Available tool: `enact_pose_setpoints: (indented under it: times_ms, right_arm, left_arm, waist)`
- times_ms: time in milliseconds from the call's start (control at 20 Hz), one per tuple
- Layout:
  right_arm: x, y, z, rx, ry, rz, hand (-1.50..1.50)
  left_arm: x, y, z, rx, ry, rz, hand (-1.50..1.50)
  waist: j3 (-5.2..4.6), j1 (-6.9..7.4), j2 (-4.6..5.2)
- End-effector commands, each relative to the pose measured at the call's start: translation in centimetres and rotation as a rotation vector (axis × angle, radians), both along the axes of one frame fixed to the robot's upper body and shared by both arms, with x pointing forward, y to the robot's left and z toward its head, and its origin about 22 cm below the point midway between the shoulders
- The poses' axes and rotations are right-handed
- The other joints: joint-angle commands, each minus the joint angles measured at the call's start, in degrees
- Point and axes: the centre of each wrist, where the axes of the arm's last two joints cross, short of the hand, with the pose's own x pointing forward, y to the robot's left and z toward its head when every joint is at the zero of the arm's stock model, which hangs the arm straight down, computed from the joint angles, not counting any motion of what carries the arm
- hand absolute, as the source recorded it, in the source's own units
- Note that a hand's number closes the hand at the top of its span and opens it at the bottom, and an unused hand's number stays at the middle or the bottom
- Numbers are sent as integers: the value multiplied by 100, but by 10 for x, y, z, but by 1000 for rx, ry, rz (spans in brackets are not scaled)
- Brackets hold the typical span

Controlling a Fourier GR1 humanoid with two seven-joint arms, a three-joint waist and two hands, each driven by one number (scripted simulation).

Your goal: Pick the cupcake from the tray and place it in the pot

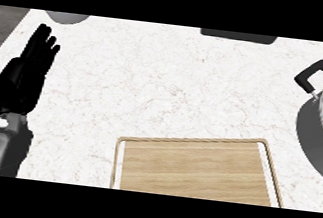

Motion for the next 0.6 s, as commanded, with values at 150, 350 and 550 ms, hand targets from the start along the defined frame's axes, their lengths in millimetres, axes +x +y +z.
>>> enact_pose_setpoints:
  times_ms: [150,350,550]
  right_arm:
    - [-1,-28,34,336,35,87,-150]
    - [-18,-49,42,351,52,58,-150]
    - [-20,-60,68,348,59,51,-150]
  left_arm:
    - [-1,-2,-4,0,-8,-18,0]
    - [-2,7,0,10,-13,-10,0]
    - [-4,-1,-3,-12,-6,-21,0]
  waist:
    - [6,30,38]
    - [27,48,63]
    - [34,99,64]
